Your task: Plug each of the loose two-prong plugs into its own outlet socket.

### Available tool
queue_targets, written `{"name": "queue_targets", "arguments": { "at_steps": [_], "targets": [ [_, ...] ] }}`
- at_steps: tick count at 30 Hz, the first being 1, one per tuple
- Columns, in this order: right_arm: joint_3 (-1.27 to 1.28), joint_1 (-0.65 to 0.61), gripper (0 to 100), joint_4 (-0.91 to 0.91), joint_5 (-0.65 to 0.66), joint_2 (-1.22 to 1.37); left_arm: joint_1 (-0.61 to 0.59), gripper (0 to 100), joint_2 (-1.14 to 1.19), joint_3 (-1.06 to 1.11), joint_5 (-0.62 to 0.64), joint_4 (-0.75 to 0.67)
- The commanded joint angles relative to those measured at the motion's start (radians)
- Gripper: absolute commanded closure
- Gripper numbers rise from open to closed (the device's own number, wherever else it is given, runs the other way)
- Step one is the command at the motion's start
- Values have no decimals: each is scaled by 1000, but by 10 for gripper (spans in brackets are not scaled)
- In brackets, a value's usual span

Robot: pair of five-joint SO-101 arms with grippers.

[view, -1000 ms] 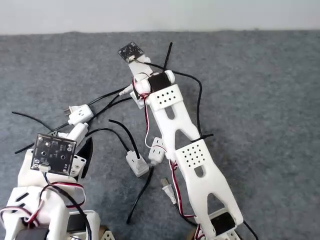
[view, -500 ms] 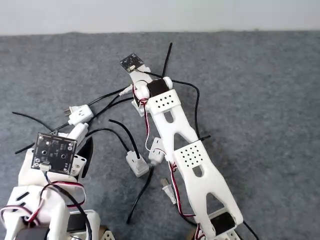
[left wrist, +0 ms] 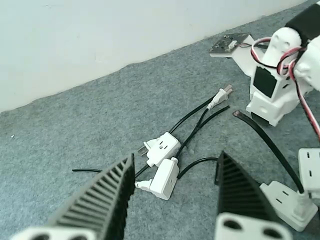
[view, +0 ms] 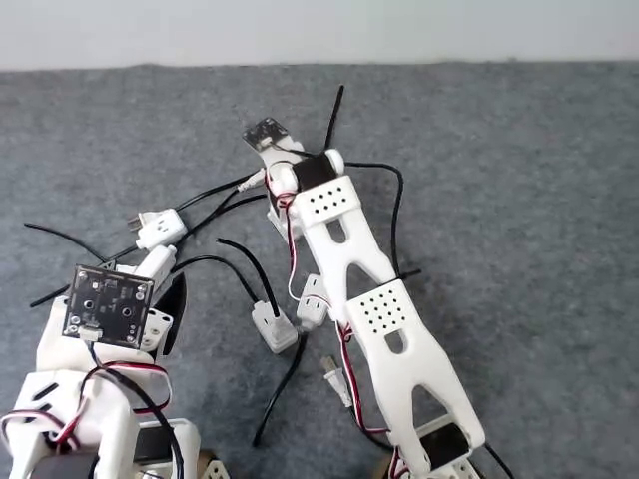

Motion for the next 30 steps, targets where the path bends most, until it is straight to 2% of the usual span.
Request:
{"name": "queue_targets", "arguments": {
  "at_steps": [1,12,21,30],
  "targets": [
    [-32,-30,669,47,-9,-203,-3,742,12,-15,-31,-32],
    [18,-48,670,50,-6,-624,-8,742,18,-10,-44,-121],
    [485,-82,670,47,0,-1112,-3,742,20,-7,-40,-167],
    [933,-42,670,42,2,-1616,-2,742,20,-5,-21,-167]
  ]
}}
